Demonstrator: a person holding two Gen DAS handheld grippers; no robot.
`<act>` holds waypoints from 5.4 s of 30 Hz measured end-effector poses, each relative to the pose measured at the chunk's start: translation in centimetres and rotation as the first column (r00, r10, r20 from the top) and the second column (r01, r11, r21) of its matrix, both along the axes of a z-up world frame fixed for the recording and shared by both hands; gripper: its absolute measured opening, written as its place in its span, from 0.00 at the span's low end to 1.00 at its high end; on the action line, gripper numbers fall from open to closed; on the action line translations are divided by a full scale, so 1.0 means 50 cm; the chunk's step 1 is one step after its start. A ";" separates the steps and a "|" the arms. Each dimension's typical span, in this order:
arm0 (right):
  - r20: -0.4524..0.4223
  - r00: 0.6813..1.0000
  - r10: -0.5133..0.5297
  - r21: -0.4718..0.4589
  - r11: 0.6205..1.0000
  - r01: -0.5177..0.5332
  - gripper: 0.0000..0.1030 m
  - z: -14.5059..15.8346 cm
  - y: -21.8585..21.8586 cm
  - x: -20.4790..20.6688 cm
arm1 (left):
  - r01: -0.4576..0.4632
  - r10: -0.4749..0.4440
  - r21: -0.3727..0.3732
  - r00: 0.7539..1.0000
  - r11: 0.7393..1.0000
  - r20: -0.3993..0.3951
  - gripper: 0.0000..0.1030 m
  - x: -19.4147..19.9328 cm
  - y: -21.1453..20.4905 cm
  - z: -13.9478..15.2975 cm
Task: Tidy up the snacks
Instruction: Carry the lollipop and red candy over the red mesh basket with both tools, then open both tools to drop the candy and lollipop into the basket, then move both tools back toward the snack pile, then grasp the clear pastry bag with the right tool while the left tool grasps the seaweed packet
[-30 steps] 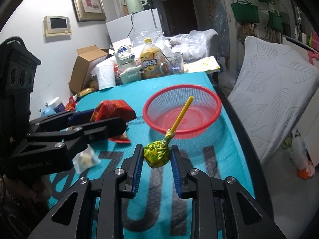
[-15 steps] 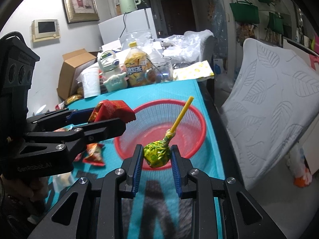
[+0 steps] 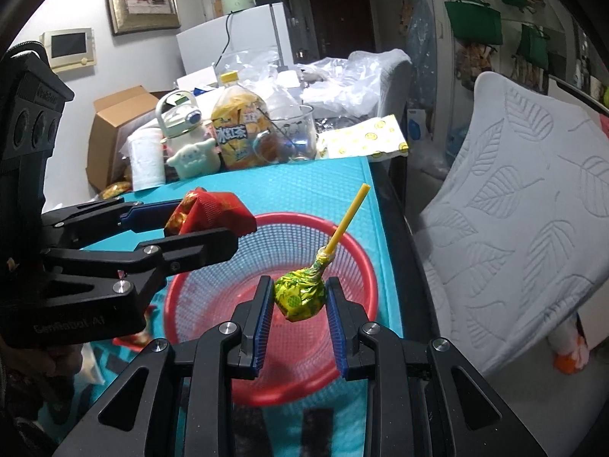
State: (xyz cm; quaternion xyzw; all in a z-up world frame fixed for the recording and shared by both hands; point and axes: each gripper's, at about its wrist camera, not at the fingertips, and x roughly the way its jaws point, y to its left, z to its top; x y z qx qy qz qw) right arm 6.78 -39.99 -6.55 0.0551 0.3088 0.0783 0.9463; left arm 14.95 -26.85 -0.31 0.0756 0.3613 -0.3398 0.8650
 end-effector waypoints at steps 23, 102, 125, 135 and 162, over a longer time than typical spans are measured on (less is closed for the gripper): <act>-0.089 0.996 -0.028 -0.008 1.000 0.027 0.35 -0.058 -0.007 0.073 | -0.082 0.086 0.158 0.996 0.984 -0.019 0.65 0.062 -0.027 -0.069; 0.107 0.949 0.298 -0.034 0.955 -0.296 0.57 0.010 0.403 -0.242 | -0.402 0.399 0.012 0.910 0.915 0.113 0.73 -0.349 0.464 0.055; -0.080 0.899 0.431 -0.046 0.899 -0.436 0.73 -0.090 0.512 -0.122 | -0.530 0.527 -0.005 0.846 0.848 -0.082 0.73 -0.283 0.587 -0.064; -0.189 0.867 0.461 -0.034 0.879 -0.475 0.77 -0.147 0.526 -0.069 | -0.557 0.548 -0.008 0.819 0.830 -0.171 0.73 -0.258 0.607 -0.115; -0.166 0.910 0.380 0.034 0.924 -0.380 0.45 -0.139 0.442 -0.070 | -0.557 0.565 0.107 0.791 0.824 -0.233 0.73 -0.129 0.524 -0.170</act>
